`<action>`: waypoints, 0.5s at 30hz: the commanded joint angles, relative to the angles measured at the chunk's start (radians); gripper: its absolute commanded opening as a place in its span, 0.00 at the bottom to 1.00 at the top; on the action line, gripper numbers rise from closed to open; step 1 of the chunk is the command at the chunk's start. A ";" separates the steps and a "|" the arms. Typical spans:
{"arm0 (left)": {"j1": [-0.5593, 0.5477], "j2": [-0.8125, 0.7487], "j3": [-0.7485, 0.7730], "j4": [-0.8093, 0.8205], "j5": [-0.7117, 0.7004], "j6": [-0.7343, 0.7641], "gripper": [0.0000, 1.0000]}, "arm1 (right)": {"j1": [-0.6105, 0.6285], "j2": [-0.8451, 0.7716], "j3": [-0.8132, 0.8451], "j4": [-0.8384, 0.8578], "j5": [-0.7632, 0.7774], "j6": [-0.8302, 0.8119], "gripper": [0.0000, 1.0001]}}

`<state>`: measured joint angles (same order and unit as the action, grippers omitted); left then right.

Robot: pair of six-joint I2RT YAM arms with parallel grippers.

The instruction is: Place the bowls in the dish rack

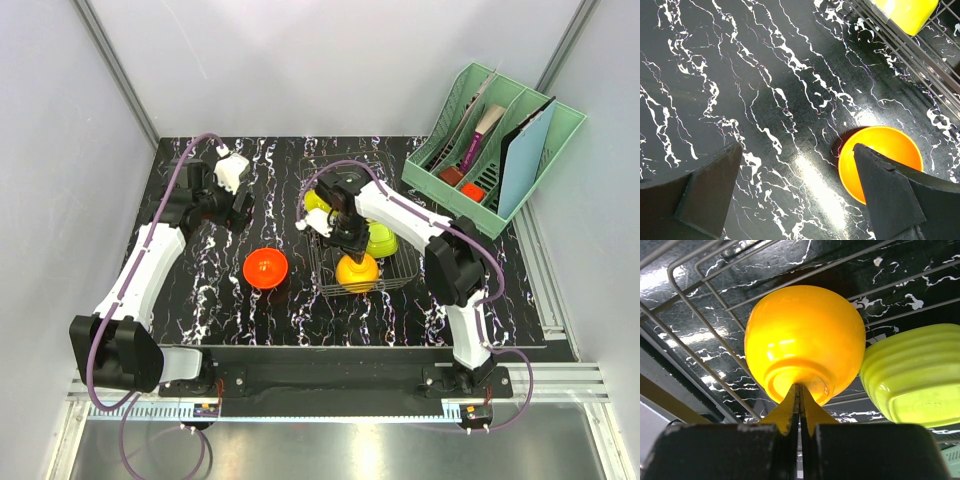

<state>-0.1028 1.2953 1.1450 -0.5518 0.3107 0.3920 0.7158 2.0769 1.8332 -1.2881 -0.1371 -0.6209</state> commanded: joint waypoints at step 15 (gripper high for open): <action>0.005 -0.031 -0.007 0.033 0.010 0.011 0.99 | 0.066 0.133 0.133 0.254 0.270 0.099 0.00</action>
<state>-0.1028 1.2953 1.1423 -0.5514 0.3107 0.3923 0.7750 2.1422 1.9392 -1.1393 0.0250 -0.5560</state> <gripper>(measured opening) 0.987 0.006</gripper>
